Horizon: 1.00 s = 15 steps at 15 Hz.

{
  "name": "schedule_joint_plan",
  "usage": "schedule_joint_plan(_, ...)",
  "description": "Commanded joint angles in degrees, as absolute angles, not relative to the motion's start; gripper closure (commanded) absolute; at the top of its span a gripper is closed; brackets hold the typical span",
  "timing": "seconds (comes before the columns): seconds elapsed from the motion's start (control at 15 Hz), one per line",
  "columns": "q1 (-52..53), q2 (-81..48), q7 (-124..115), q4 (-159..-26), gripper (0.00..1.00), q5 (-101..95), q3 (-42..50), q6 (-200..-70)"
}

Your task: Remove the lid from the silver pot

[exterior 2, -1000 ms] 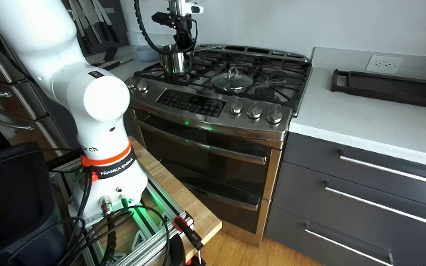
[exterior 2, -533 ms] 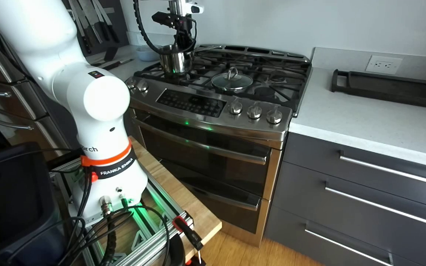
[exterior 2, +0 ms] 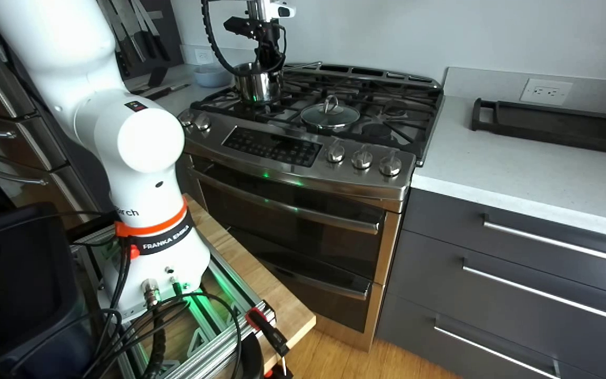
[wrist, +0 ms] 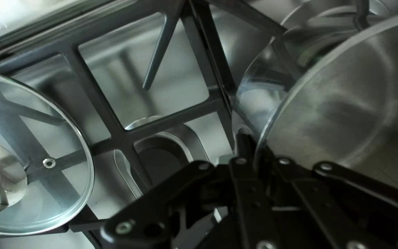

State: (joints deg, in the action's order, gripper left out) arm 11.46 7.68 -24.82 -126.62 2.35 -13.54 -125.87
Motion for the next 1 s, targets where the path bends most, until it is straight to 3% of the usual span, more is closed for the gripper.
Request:
schedule_joint_plan(0.0,10.9,4.7,-26.3,-123.1,0.98,0.5,-13.8,-126.9)
schedule_joint_plan(0.93,12.3,-6.3,-26.2,-110.6,0.98,-2.9,-12.6,-126.8)
